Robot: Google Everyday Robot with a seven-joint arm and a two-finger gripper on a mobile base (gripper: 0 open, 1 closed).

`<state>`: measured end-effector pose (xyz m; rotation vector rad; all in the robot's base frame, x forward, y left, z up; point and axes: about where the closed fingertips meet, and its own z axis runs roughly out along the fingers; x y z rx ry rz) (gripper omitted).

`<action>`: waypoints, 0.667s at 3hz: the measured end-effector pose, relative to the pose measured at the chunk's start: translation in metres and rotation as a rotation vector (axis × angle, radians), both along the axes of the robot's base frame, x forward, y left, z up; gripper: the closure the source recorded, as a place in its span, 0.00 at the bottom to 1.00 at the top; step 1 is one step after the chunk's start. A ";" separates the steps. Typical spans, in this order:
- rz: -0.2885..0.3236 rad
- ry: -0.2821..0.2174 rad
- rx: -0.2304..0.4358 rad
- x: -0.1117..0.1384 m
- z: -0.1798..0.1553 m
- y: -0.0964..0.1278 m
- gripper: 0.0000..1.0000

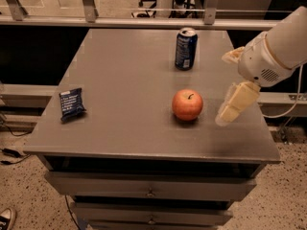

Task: Move apple near rxbar blueberry

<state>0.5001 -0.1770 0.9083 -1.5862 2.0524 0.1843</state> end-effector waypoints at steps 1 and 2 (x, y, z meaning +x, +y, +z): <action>0.022 -0.009 0.093 0.015 -0.016 0.021 0.00; 0.029 0.010 0.156 0.023 -0.031 0.039 0.00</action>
Offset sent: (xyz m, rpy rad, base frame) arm 0.0324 0.0570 -0.0511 0.2337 0.0383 0.0272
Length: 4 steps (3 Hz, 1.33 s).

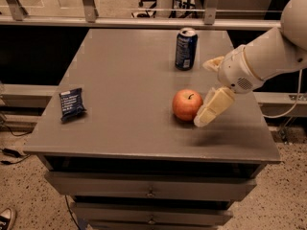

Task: Move apple near rxbar blueberry

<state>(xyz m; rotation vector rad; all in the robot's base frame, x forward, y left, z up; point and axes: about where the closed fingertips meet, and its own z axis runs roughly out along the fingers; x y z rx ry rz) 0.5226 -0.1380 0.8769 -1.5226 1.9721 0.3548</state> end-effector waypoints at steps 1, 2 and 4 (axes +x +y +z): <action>0.014 0.058 0.064 0.002 -0.021 0.029 0.09; 0.028 0.078 0.089 0.002 -0.023 0.044 0.39; 0.082 0.016 0.146 0.008 0.023 0.072 0.86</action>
Offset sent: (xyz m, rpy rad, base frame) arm 0.0029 0.0477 -0.0356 0.1068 0.1032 0.0239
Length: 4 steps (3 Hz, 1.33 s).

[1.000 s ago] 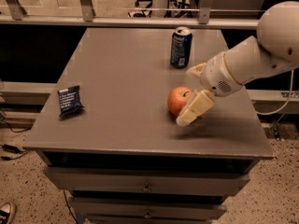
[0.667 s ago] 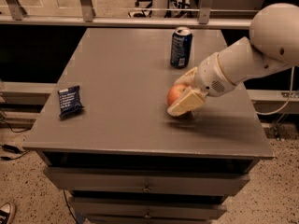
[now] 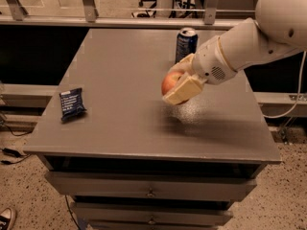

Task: Move apple near rxbar blueberry

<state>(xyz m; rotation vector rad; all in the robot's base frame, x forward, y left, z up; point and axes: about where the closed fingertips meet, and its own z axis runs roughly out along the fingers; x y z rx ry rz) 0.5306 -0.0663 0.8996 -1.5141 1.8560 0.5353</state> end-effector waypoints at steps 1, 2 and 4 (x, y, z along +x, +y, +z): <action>0.006 -0.010 0.005 0.000 0.005 0.003 1.00; 0.001 -0.013 0.029 -0.003 0.003 0.010 1.00; 0.099 -0.070 0.166 0.060 -0.001 0.105 1.00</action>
Offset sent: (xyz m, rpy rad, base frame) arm -0.0070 0.0177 -0.0033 0.0753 -0.0171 -0.0158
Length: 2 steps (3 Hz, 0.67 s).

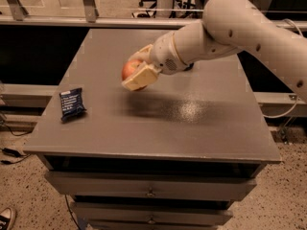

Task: Move apple near rxbar blueberry

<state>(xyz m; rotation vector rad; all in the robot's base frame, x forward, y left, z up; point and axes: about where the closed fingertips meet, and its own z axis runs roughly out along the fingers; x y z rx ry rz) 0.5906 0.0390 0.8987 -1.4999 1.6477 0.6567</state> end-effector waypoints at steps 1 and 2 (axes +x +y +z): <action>0.072 0.003 0.051 0.022 0.000 0.053 1.00; 0.120 0.020 0.080 0.027 -0.004 0.086 1.00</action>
Offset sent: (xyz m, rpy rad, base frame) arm 0.0354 0.1193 -0.0080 0.1145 0.0370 0.1675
